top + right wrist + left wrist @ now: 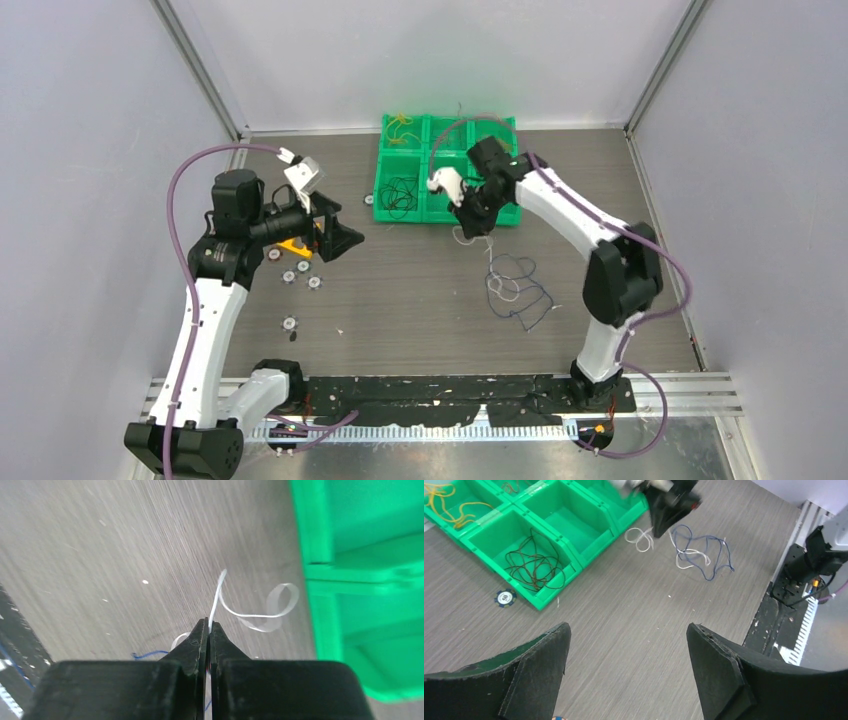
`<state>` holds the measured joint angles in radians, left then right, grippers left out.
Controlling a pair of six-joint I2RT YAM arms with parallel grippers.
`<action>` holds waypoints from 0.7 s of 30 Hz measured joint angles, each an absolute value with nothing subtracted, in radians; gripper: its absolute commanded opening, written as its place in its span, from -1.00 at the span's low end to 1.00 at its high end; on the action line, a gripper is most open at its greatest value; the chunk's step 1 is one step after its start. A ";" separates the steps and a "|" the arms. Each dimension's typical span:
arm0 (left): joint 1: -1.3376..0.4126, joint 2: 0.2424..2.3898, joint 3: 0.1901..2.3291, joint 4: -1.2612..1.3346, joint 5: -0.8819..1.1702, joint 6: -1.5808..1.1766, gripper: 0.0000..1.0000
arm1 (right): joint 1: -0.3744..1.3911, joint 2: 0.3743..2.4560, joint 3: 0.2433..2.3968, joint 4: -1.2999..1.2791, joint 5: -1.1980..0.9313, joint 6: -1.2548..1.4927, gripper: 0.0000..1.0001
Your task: Untangle the cables
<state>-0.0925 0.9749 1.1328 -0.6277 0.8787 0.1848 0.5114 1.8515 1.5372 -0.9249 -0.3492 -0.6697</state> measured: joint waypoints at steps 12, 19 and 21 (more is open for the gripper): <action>-0.094 1.032 1.123 -0.440 0.878 0.077 0.99 | 0.496 1.356 2.062 -1.000 -0.541 -0.467 -0.89; -0.184 1.084 1.118 -0.293 0.898 -0.024 0.99 | 0.497 1.368 2.119 -0.980 -0.579 -0.310 -0.89; -0.255 1.084 1.107 -0.234 0.891 -0.036 0.99 | 0.497 1.408 2.118 -0.960 -0.587 -0.269 -0.89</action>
<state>-0.2546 1.0836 1.1069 -0.2337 0.8906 -0.0360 0.4973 1.4082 2.1181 -0.9600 -0.5869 -0.2687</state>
